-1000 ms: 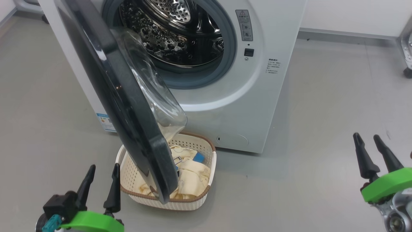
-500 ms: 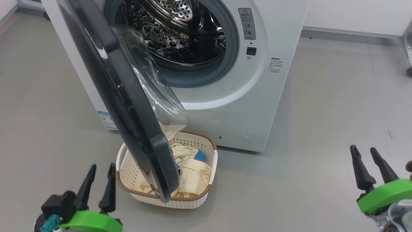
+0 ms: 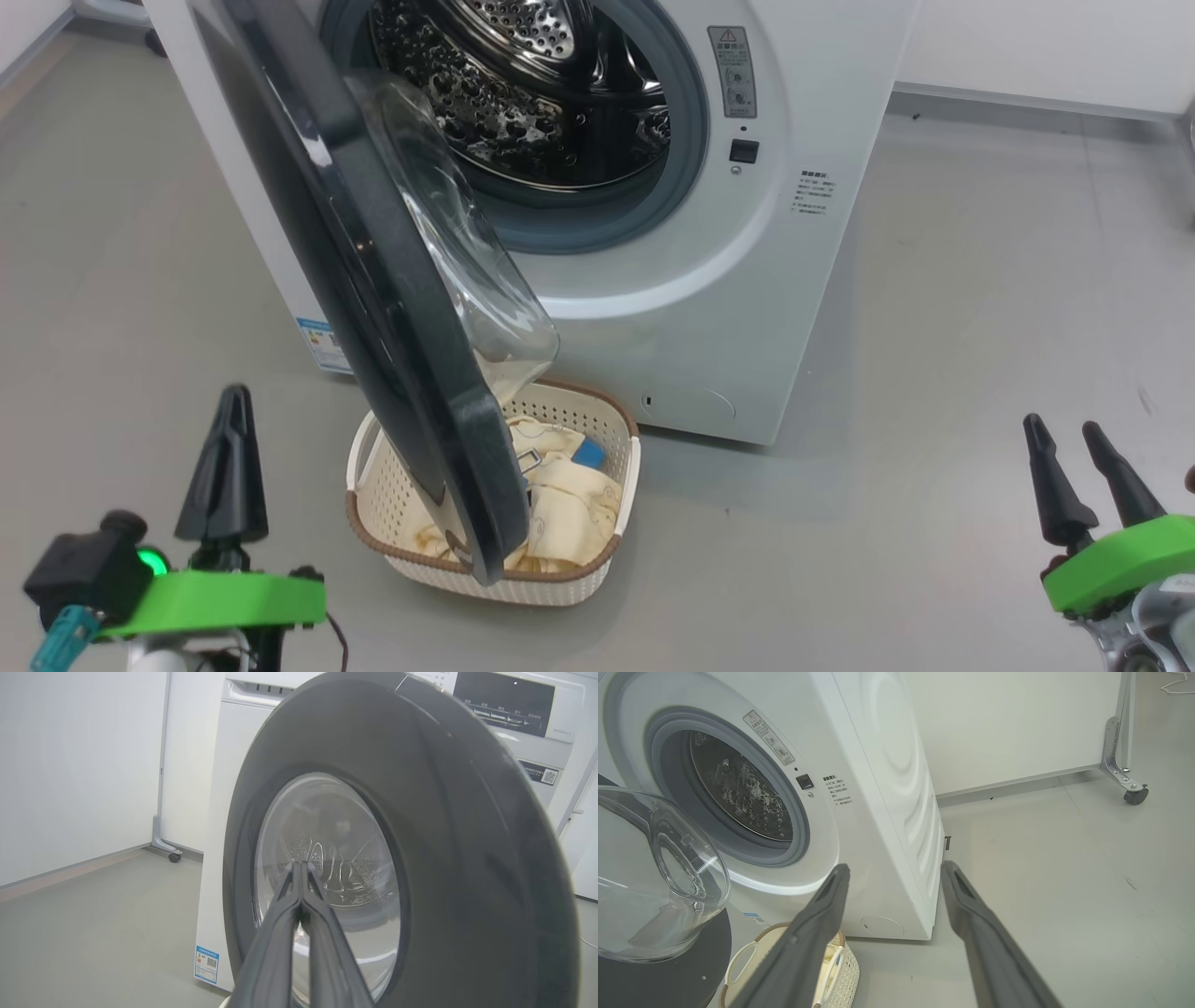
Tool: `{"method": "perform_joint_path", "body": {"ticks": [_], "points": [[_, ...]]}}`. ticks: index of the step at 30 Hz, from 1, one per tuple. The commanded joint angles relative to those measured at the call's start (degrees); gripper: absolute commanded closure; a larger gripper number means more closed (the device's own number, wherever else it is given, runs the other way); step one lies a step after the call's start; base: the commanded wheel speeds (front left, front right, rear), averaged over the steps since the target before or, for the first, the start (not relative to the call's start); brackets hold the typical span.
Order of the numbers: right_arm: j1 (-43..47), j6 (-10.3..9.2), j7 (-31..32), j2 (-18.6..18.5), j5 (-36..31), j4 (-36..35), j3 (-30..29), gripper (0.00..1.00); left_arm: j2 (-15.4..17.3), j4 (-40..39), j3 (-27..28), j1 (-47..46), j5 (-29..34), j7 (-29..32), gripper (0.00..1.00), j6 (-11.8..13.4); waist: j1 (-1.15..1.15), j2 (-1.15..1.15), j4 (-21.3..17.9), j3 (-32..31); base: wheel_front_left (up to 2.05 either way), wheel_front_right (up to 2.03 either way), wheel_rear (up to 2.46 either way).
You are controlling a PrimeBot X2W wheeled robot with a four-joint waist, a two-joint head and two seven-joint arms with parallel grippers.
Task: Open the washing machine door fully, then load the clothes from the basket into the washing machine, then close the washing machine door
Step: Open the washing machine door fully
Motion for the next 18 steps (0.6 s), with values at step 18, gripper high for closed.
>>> {"method": "perform_joint_path", "body": {"ticks": [18], "points": [[-0.9, 0.59, -0.8, -0.9, -0.8, -2.5, 0.6, 0.00, -2.8, -28.9, -16.7, -1.2, 2.7, 15.3, 1.00, 1.8, 0.00, 0.00, 0.1, 0.2, 0.00, 0.00, 0.00]]}}
